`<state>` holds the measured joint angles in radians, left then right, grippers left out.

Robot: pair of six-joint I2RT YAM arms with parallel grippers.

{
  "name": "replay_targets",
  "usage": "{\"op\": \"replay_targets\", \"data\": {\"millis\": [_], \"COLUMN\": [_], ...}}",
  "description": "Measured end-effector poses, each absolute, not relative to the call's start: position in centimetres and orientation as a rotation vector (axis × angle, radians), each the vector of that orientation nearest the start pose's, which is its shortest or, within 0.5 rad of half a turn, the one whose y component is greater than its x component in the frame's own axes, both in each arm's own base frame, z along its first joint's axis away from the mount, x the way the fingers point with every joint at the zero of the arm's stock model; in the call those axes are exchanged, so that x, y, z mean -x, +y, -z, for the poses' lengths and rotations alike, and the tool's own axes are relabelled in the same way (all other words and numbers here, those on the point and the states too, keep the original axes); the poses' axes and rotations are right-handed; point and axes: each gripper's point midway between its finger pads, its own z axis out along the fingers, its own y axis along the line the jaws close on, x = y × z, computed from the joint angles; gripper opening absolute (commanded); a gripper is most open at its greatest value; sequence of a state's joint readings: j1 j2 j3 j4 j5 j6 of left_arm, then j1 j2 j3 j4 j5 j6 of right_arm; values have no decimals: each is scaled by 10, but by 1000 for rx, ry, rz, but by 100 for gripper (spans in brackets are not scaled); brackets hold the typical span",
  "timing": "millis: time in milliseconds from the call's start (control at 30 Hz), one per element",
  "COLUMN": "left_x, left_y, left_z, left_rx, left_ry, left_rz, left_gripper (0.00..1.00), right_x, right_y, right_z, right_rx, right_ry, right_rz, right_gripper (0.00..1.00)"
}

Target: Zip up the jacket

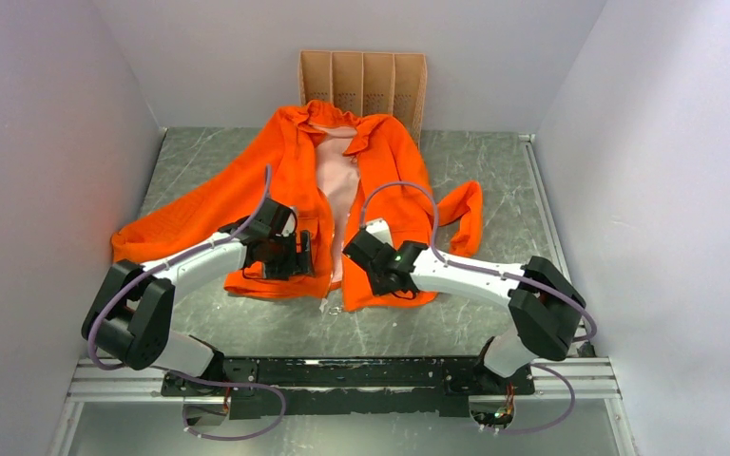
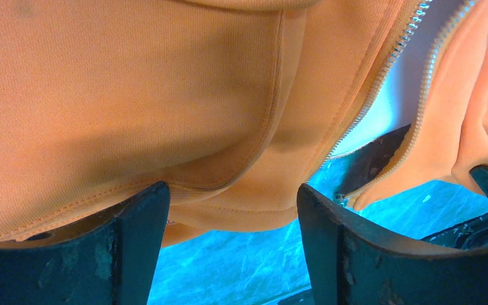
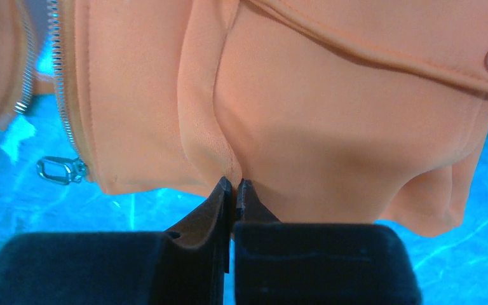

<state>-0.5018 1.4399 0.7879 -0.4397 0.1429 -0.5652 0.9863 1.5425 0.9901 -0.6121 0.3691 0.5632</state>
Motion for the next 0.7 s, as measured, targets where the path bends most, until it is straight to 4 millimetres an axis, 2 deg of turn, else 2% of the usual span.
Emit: {"op": "replay_targets", "data": {"millis": [233, 333, 400, 433, 700], "left_x": [-238, -238, -236, -234, -218], "left_y": [-185, -187, -190, -193, -233], "left_z": [-42, -43, -45, -45, -62], "left_rx": [35, 25, 7, -6, -139], "left_ry": [2754, 2748, 2746, 2747, 2717], "left_rz": [514, 522, 532, 542, 776], "left_gripper": [80, 82, 84, 84, 85], "right_x": [-191, -187, -186, -186, -184], "right_y": [221, 218, 220, 222, 222], "right_z": [-43, -39, -41, -42, -63], "right_rx": [448, 434, 422, 413, 402], "right_ry": [2632, 2647, 2647, 2646, 2608], "right_rz": [16, 16, -2, -16, -76], "right_gripper": [0, 13, 30, 33, 37]}}
